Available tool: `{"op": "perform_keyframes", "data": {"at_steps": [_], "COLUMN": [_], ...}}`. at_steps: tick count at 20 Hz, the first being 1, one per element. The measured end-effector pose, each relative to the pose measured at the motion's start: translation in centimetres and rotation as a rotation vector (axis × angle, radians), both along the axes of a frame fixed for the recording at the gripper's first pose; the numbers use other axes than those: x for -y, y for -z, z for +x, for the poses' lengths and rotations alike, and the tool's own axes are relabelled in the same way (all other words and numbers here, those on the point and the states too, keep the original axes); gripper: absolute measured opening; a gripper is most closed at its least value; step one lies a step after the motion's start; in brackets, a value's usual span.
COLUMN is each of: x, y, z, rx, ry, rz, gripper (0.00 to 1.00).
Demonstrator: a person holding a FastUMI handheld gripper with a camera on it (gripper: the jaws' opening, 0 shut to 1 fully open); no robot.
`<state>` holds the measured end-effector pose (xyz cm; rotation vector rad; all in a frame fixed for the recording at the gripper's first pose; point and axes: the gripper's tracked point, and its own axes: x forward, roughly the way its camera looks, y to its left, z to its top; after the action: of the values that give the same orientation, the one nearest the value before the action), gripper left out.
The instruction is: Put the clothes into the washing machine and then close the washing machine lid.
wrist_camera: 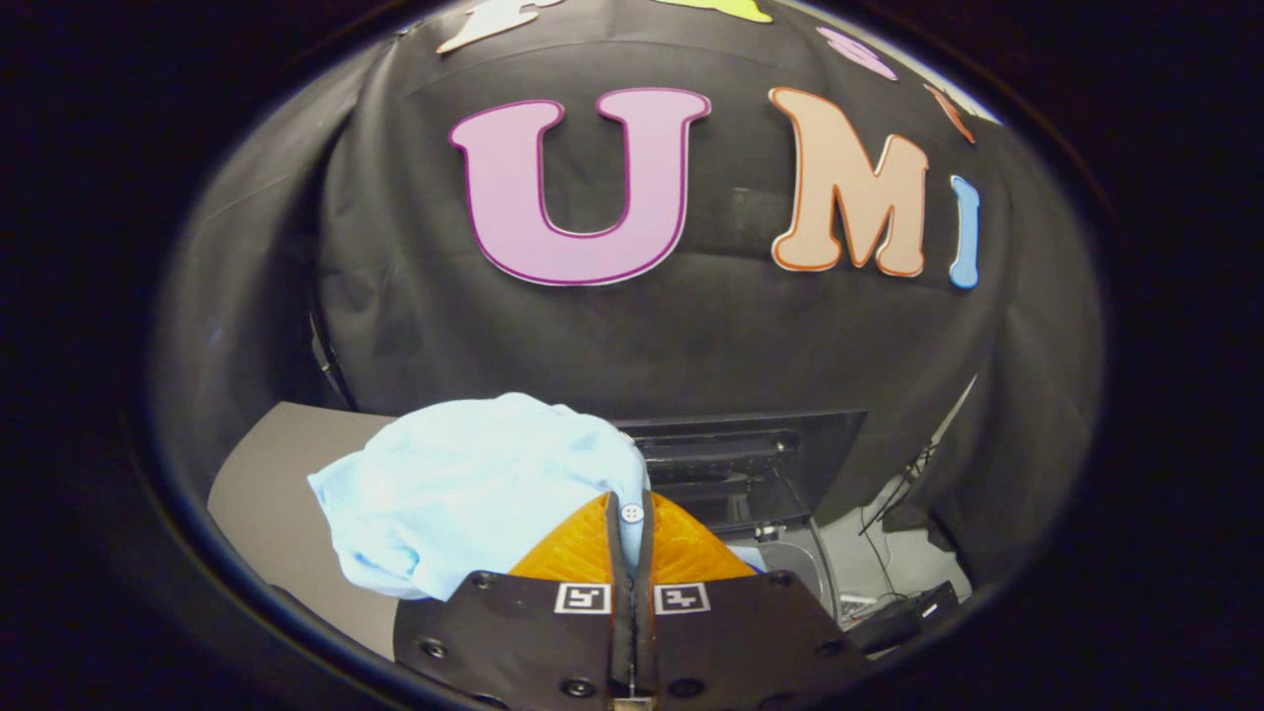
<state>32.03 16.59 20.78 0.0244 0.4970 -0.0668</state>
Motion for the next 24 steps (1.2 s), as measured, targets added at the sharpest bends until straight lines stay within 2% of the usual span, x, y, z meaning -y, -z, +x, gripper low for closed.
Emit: {"op": "perform_keyframes", "data": {"at_steps": [1,3,6,12,18,24], "x": [0.1,1.0,3.6,6.0,6.3,6.4], "y": [0.3,1.0,0.8,0.4,0.4,-0.1], "z": [0.0,0.3,0.3,-0.5,-0.3,2.2], "rx": [-0.009,-0.024,0.006,0.031,0.049,0.087], "ry": [0.003,0.022,0.083,0.13,0.128,0.136], "rz": [0.016,0.027,-0.036,-0.022,0.021,0.037], "gripper": [0.09,0.13,0.24,0.24,0.24,0.94]}}
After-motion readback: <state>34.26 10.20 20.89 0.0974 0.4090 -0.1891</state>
